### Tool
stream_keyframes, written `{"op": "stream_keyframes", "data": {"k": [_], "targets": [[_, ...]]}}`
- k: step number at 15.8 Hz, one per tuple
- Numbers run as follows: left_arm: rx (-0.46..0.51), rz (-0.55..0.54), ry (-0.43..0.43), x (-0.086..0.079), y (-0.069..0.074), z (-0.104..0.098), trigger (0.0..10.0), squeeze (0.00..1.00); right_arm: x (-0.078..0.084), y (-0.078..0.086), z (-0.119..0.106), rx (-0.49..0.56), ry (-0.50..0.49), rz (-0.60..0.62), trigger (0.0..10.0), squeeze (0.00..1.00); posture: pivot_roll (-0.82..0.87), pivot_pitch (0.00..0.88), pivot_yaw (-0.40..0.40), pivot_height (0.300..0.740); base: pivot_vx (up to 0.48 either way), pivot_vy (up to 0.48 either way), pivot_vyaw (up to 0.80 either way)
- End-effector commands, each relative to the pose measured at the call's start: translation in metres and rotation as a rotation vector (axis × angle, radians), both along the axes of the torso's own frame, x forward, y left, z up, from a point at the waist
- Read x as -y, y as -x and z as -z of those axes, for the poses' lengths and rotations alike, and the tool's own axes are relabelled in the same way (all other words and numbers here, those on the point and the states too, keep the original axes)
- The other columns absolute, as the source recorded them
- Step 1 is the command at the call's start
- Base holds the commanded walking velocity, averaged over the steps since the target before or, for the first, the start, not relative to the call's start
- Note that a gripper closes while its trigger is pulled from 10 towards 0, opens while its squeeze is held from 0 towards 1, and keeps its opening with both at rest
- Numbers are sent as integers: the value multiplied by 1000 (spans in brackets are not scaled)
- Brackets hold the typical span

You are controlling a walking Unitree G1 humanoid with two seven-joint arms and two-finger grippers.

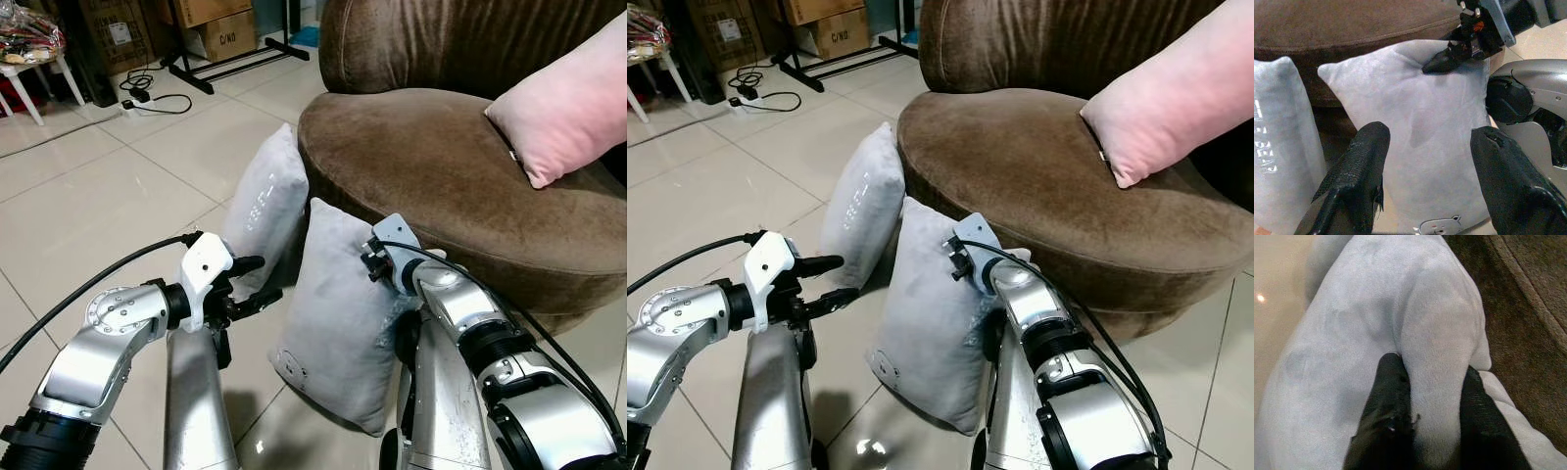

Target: Move the pillow to the sofa from floor

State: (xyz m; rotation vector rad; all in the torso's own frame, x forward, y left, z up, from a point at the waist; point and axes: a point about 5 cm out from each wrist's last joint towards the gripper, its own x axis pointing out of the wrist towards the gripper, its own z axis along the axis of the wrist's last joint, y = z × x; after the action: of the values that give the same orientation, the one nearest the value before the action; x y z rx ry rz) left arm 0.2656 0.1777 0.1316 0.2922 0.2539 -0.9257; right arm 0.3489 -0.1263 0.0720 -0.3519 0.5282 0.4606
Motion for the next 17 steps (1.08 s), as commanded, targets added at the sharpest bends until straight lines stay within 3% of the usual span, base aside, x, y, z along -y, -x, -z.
{"op": "stream_keyframes", "data": {"k": [1, 7, 12, 15, 17], "targets": [[24, 2, -4, -1, -3, -6, 10000, 0, 1, 1, 1, -6, -13, 16, 0, 0, -53, 0, 8, 356, 0, 0, 0], [-2, 18, 2, -3, 2, -6, 10000, 0, -5, 3, -4, 35, -15, 7, 0, 0, -58, 0, 25, 356, 0, 0, 0], [23, -19, 7, -6, 6, -10, 10000, 0, -8, 15, -22, 96, -180, -70, 0, 0, -69, 0, 28, 356, 0, 0, 0], [168, -230, 60, -16, 1, -32, 10000, 0, 7, 32, -67, 313, -319, -23, 0, 0, -72, 0, 19, 356, 0, 0, 0], [247, -351, 107, -18, 3, -51, 10000, 0, 32, 42, -133, 527, -496, 138, 0, 0, -83, 0, 18, 356, 0, 0, 0]]}}
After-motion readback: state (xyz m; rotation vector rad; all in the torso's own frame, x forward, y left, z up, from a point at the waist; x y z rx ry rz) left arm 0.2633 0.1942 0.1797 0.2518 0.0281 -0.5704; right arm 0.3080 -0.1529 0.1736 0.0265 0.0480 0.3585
